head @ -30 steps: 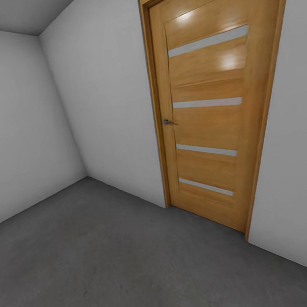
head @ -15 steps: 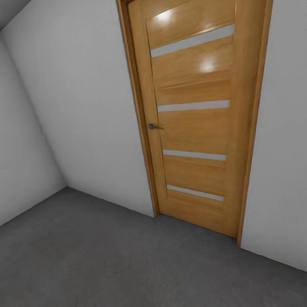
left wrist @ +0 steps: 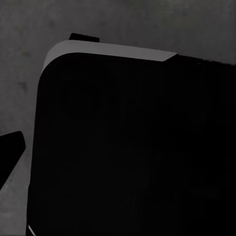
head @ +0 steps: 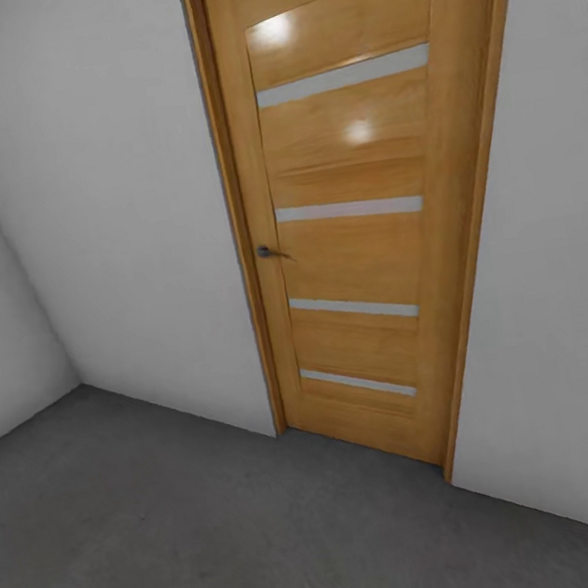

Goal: Move the two storage containers from the living room to the garage. In the garage, place one container on the floor and stack the other container on top of it (either order is fine).

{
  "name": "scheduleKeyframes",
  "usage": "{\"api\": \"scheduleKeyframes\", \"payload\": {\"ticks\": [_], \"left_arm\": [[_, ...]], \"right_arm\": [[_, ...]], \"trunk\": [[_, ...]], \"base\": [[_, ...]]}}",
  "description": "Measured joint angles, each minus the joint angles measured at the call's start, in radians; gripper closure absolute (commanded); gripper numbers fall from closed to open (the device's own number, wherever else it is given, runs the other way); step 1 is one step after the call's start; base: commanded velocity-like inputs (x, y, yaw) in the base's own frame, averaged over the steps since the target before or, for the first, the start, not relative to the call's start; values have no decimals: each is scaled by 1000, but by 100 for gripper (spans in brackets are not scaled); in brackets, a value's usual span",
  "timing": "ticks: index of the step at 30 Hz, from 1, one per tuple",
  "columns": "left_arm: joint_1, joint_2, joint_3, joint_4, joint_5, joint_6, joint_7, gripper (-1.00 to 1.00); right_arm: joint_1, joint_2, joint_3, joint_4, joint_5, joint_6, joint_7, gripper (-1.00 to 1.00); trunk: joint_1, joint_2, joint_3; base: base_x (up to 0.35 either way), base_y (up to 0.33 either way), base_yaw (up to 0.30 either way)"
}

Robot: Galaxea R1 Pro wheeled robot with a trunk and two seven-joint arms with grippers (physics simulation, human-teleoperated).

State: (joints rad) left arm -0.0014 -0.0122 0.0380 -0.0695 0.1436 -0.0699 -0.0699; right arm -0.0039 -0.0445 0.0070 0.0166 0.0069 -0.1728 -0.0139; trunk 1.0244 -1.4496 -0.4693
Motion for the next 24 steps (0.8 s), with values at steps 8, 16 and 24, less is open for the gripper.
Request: {"api": "scheduleKeyframes", "payload": {"ticks": [8,16,24], "left_arm": [[0,0,0,0,0,0,-1,-100],[0,-1,0,0,0,0,-1,-100],[0,0,0,0,0,3,-2,-100]], "right_arm": [[0,0,0,0,0,0,0,-100],[0,0,0,0,0,0,0,-100],[0,0,0,0,0,-1,0,-100]], "trunk": [[0,0,0],[0,0,0],[0,0,0]], "base": [[276,255,-248],[269,261,-248],[287,215,-248]]}}
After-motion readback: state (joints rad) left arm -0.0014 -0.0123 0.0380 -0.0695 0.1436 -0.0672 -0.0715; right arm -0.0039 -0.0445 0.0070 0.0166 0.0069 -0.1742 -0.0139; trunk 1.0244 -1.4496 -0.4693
